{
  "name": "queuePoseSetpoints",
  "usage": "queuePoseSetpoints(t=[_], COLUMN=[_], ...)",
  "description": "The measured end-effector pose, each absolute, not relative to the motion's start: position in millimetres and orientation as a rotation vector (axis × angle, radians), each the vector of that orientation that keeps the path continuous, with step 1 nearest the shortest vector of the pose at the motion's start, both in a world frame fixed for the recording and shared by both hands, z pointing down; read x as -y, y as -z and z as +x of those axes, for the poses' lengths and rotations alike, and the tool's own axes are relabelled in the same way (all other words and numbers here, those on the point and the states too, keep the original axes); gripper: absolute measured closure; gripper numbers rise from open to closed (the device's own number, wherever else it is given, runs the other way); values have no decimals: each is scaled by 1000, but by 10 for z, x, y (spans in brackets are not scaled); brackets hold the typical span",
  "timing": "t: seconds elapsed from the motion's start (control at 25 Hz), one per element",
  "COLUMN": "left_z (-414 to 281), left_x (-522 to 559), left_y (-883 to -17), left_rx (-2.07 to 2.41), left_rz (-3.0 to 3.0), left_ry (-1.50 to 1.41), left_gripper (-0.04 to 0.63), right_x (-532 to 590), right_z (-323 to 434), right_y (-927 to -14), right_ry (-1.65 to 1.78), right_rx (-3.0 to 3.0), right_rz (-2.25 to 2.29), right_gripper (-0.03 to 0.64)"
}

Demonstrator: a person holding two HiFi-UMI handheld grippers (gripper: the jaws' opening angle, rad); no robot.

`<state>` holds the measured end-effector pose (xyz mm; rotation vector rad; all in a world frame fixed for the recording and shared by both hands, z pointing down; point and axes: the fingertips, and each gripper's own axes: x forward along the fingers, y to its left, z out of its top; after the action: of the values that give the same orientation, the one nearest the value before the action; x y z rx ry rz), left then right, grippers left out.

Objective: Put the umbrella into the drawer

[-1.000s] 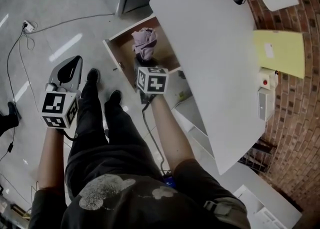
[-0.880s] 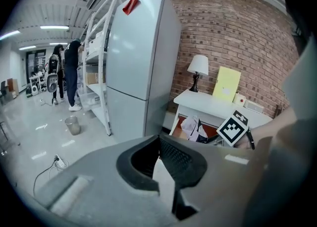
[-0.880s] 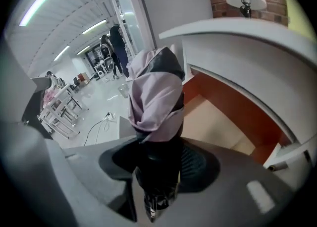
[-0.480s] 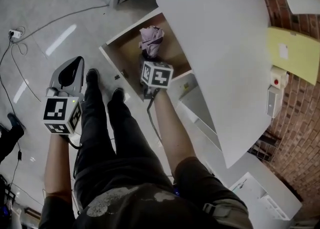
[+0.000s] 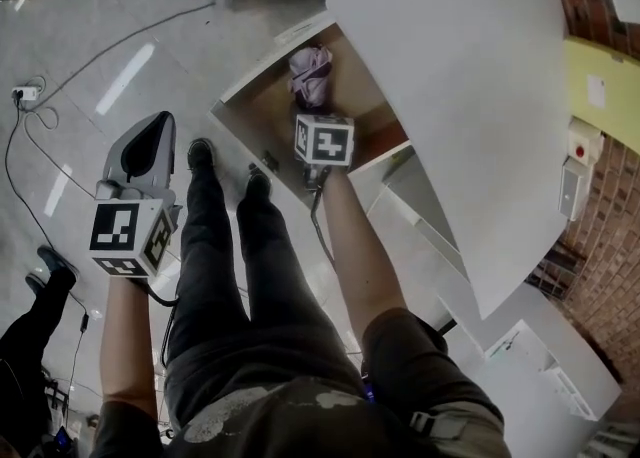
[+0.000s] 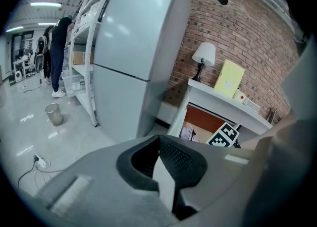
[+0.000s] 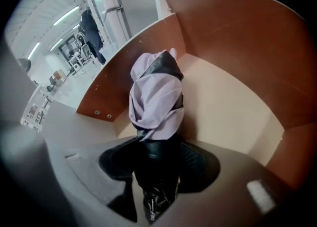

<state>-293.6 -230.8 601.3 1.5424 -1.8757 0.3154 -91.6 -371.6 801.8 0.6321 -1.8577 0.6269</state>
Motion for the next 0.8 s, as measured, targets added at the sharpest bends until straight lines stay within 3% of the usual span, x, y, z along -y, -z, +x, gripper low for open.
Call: queuePoseSetpoints(t=[0.56, 0.68, 0.8], left_z=[-3037, -3023, -3013], left_x=[2308, 2277, 2239], left_y=[-6140, -6093, -6022], left_rx=[1843, 1845, 1858], left_rz=[1544, 1542, 1542], left_ry=[-279, -272, -262], left_gripper=[584, 584, 584], right_x=[3736, 3733, 3758], right_z=[-935, -954, -962], right_y=[-8119, -8116, -8052], right_ry=[-530, -573, -619], right_rx=[1803, 1785, 1798], right_rz=[695, 722, 746], right_gripper=[391, 373, 303])
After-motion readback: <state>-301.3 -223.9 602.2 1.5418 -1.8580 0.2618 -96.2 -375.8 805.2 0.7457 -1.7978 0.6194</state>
